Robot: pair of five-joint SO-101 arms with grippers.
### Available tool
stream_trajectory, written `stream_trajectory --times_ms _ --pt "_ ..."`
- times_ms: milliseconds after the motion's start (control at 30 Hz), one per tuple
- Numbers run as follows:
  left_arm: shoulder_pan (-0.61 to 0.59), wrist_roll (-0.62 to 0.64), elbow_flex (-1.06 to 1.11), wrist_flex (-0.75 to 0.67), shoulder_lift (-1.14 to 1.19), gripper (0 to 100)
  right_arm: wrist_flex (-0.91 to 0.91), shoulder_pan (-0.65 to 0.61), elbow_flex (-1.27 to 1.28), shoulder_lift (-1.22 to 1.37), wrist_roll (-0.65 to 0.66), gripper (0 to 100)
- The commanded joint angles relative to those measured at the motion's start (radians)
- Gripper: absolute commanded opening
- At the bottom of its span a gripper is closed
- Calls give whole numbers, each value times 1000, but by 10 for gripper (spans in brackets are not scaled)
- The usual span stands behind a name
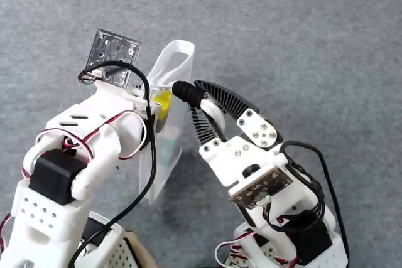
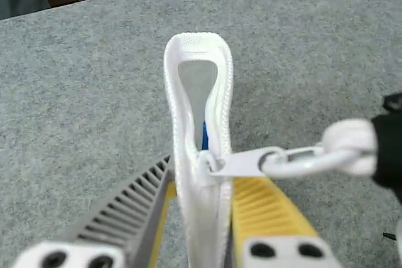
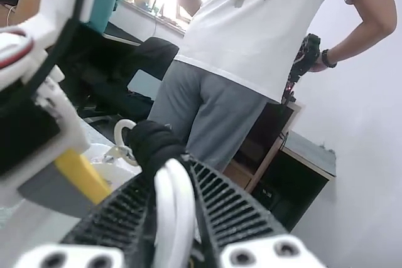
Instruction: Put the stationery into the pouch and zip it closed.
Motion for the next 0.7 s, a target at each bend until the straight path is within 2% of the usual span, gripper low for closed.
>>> stream_trajectory --times_ms 0,167,300,533,667 --pt "2 8 -13 -26 9 113 -28 2 -54 -15 -11 12" --pt "7 3 -13 -17 9 109 -28 2 -51 -15 -8 12" --pt "4 8 -13 -8 8 28 -28 3 -51 -15 -6 12" --pt "4 3 -24 48 6 28 -23 9 -51 -15 -6 12" --pt "4 2 -110 123 6 28 -21 18 -51 -16 -5 12"
